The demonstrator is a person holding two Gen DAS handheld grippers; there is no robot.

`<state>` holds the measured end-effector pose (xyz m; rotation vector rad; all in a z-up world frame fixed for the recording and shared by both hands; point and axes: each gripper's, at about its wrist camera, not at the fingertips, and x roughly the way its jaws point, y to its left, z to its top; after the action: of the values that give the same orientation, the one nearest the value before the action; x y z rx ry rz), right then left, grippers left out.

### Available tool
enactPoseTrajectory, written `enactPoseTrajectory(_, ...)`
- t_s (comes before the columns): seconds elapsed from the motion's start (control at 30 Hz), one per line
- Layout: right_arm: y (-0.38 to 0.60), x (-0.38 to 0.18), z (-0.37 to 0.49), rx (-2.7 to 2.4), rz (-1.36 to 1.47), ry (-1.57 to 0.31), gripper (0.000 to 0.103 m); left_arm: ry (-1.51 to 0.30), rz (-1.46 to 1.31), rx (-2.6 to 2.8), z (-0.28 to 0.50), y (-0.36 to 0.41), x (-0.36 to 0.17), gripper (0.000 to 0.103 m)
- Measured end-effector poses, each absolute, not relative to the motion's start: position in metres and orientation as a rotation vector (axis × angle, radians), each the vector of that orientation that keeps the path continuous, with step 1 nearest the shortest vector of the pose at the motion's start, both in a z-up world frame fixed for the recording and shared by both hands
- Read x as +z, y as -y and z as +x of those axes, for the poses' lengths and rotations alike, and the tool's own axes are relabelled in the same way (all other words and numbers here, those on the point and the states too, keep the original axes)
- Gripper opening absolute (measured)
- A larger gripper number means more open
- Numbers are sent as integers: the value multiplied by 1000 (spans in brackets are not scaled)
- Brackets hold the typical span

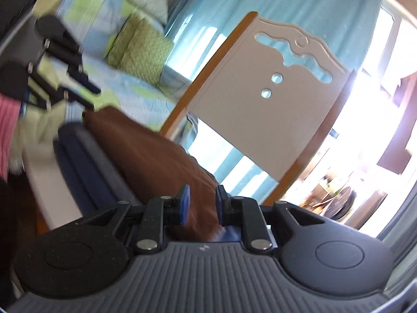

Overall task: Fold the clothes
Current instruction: 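Press the garment flat on top of the stack with both grippers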

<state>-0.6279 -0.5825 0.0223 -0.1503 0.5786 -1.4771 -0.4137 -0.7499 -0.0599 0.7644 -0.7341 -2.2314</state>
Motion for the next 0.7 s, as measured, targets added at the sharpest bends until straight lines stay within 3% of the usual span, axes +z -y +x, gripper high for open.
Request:
enactPoseTrajectory(0.1,608,19,-636,-1462,-46,-487,20,618,792,-2241,-430,768,-68,29)
enactPoseTrajectory(0.17,622,5,-647,-1449,36,-466,20,625,841,-2258,-436,764,-83,12)
enactPoseTrajectory(0.27,618,-23,-663,-1437,97,-481,20,650,866,-2266,-433,752,-100,0)
enactPoseTrajectory(0.53,614,-33,-685,-1441,189,-386,21,532,805,-2294,-428,757,-87,1)
enactPoseTrajectory(0.6,612,-23,-690,-1457,200,-335,21,483,763,-2298,-424,764,-76,14)
enactPoseTrajectory(0.7,616,-14,-700,-1497,214,-277,22,401,711,-2278,-423,781,-64,15)
